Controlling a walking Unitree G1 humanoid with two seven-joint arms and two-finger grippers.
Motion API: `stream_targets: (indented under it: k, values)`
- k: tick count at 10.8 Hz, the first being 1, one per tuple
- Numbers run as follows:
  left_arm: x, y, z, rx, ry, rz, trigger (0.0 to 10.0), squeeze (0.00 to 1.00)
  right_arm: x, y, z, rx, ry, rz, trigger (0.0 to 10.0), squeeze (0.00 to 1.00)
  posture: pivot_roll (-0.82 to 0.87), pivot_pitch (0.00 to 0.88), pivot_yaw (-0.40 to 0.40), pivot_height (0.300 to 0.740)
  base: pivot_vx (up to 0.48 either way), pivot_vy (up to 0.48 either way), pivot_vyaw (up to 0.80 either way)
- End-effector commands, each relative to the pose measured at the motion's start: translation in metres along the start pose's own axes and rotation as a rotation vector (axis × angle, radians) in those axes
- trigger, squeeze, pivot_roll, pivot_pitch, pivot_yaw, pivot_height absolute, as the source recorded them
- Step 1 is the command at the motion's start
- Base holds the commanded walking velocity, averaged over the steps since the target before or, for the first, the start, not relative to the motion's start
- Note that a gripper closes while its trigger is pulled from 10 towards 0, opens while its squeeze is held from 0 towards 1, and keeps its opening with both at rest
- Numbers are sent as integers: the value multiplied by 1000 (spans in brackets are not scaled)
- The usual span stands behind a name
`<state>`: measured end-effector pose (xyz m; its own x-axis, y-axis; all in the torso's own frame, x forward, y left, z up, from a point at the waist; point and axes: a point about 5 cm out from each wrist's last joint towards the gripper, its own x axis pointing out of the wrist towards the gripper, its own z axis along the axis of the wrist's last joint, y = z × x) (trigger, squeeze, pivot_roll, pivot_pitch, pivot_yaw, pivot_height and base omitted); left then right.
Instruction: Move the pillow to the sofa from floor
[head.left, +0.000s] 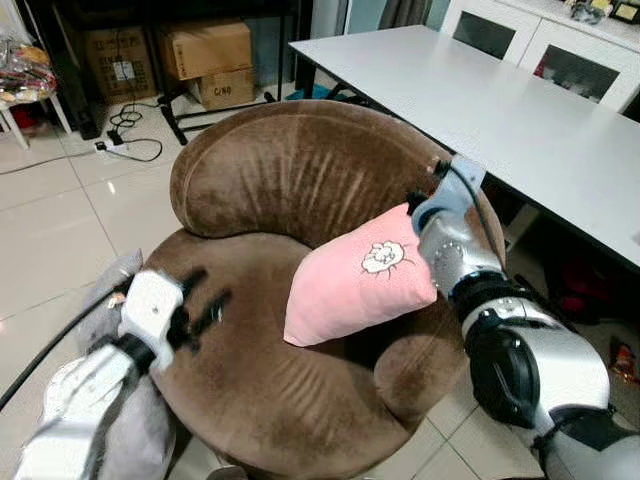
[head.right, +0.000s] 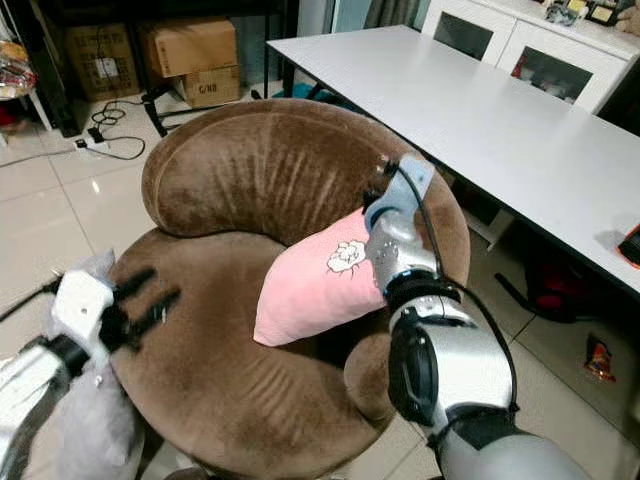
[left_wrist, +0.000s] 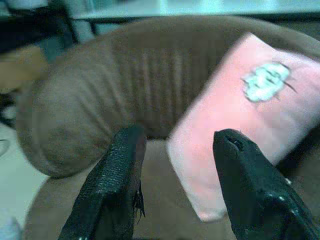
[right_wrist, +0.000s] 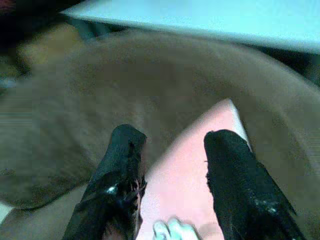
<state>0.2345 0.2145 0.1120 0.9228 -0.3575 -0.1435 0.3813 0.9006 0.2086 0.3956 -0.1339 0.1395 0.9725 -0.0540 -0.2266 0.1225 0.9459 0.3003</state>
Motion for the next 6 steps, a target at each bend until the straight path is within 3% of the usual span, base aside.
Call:
stream_targets:
  k: [1, 2, 6]
  values:
    - [1, 3, -1, 9, 16, 99, 10000, 0, -5, -4, -2, -58, -26, 99, 10000, 0, 69, 0, -107, 740, 0, 0, 0]
    - [1, 3, -1, 28, 4, 147, 10000, 0, -12, -10, -8, -82, -16, 131, 10000, 0, 59, 0, -111, 740, 0, 0, 0]
    - [1, 0, 8, 12, -58, 305, 10000, 0, -65, -32, -47, -246, 16, 202, 10000, 0, 50, 0, -126, 740, 0, 0, 0]
